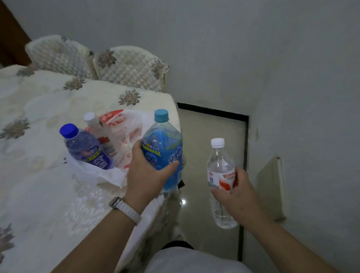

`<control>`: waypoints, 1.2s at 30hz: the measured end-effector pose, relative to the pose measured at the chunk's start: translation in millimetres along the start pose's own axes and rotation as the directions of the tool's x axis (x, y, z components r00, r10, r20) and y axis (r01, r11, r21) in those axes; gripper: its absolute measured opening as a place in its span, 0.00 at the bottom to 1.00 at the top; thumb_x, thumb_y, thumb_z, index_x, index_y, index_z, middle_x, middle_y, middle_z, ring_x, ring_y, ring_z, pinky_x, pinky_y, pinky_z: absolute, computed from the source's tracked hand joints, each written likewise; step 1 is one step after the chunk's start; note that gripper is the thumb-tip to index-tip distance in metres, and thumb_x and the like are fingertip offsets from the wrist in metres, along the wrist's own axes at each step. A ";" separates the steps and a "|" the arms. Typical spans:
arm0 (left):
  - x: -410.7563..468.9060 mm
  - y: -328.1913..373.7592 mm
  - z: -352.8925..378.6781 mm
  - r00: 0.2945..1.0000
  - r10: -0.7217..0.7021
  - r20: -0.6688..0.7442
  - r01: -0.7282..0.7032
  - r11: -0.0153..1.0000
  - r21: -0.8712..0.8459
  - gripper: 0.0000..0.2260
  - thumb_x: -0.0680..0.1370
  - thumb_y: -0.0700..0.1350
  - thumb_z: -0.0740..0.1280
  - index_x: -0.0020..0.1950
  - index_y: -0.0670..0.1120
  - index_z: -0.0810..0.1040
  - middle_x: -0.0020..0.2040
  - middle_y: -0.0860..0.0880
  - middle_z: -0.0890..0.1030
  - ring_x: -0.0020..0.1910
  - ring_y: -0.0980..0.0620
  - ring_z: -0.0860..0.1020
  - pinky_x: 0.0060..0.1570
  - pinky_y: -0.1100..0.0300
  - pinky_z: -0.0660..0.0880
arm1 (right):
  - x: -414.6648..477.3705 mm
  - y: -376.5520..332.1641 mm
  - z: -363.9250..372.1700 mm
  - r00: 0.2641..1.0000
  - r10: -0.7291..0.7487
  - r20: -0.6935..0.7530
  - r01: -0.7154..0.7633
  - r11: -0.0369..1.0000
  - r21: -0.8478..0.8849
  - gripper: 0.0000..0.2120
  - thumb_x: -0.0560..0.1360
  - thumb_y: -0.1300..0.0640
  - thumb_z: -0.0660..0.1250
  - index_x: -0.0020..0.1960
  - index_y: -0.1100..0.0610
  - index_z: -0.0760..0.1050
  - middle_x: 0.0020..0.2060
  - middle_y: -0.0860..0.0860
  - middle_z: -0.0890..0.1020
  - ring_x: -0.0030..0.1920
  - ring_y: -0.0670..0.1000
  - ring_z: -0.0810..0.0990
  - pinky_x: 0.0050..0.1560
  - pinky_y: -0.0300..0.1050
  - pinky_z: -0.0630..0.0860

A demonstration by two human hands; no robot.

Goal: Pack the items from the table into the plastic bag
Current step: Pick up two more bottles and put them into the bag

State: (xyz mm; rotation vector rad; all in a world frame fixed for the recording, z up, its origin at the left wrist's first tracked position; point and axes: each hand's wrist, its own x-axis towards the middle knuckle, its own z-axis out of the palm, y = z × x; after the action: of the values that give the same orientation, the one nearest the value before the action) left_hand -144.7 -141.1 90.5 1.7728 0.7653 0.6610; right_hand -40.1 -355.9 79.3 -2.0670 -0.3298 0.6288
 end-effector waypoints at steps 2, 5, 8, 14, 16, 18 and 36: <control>29.5 -5.4 -3.7 0.999 -0.006 -0.052 0.006 1.000 -0.004 0.38 0.64 0.48 0.81 0.69 0.52 0.65 0.60 0.61 0.74 0.56 0.66 0.76 0.56 0.61 0.78 | 26.4 -21.7 6.2 0.999 -0.030 0.043 0.032 0.998 -0.047 0.23 0.67 0.51 0.77 0.55 0.39 0.68 0.46 0.41 0.82 0.45 0.41 0.82 0.44 0.41 0.78; 69.2 -14.9 -14.0 0.992 -0.017 -0.126 0.015 1.000 -0.018 0.37 0.63 0.50 0.80 0.66 0.55 0.65 0.59 0.63 0.74 0.57 0.65 0.76 0.58 0.56 0.78 | 66.3 -53.4 19.2 0.991 -0.101 0.085 0.109 0.989 -0.098 0.24 0.68 0.53 0.76 0.57 0.43 0.67 0.45 0.41 0.81 0.42 0.38 0.80 0.38 0.35 0.73; 93.7 -26.3 -29.5 0.975 -0.043 -0.216 0.043 0.999 -0.008 0.39 0.63 0.55 0.79 0.68 0.54 0.64 0.63 0.58 0.74 0.61 0.61 0.76 0.60 0.52 0.77 | 99.6 -78.5 35.4 0.978 -0.163 0.128 0.176 0.979 -0.101 0.24 0.69 0.53 0.76 0.58 0.44 0.67 0.45 0.42 0.80 0.42 0.37 0.80 0.38 0.33 0.71; 119.2 -45.6 -52.7 0.924 -0.059 -0.379 0.109 0.988 0.111 0.40 0.64 0.51 0.79 0.71 0.52 0.63 0.66 0.53 0.71 0.65 0.55 0.72 0.64 0.50 0.74 | 159.0 -116.9 73.7 0.920 -0.255 0.298 0.286 0.956 -0.067 0.24 0.67 0.51 0.78 0.58 0.44 0.70 0.46 0.41 0.81 0.42 0.37 0.81 0.41 0.35 0.76; 120.9 -51.5 -54.7 0.892 -0.104 -0.440 0.174 0.977 0.121 0.41 0.64 0.52 0.80 0.71 0.52 0.62 0.66 0.53 0.71 0.65 0.55 0.72 0.64 0.50 0.74 | 179.1 -130.0 88.2 0.891 -0.285 0.354 0.311 0.950 -0.015 0.25 0.67 0.54 0.78 0.57 0.46 0.69 0.46 0.41 0.81 0.42 0.35 0.80 0.38 0.31 0.75; 120.3 -53.0 -52.6 0.857 -0.138 -0.497 0.233 0.963 0.134 0.40 0.64 0.51 0.80 0.71 0.52 0.63 0.66 0.53 0.71 0.65 0.55 0.72 0.64 0.50 0.74 | 200.2 -144.0 103.6 0.857 -0.318 0.405 0.333 0.942 0.035 0.26 0.67 0.57 0.78 0.57 0.46 0.67 0.46 0.40 0.79 0.42 0.33 0.79 0.37 0.28 0.74; 113.6 -42.9 10.8 0.455 -0.269 -0.849 0.500 0.866 -0.006 0.40 0.61 0.55 0.79 0.70 0.57 0.65 0.64 0.58 0.74 0.61 0.57 0.76 0.58 0.50 0.78 | 320.8 -164.8 194.7 0.452 -0.382 0.806 0.564 0.822 0.074 0.28 0.67 0.51 0.78 0.58 0.47 0.63 0.47 0.39 0.74 0.46 0.43 0.77 0.40 0.38 0.72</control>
State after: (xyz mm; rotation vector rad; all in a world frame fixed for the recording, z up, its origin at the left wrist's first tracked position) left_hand -71.5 -50.4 54.9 1.3170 1.9419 1.1416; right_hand 121.4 17.9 32.9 -1.5991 -1.5228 1.1730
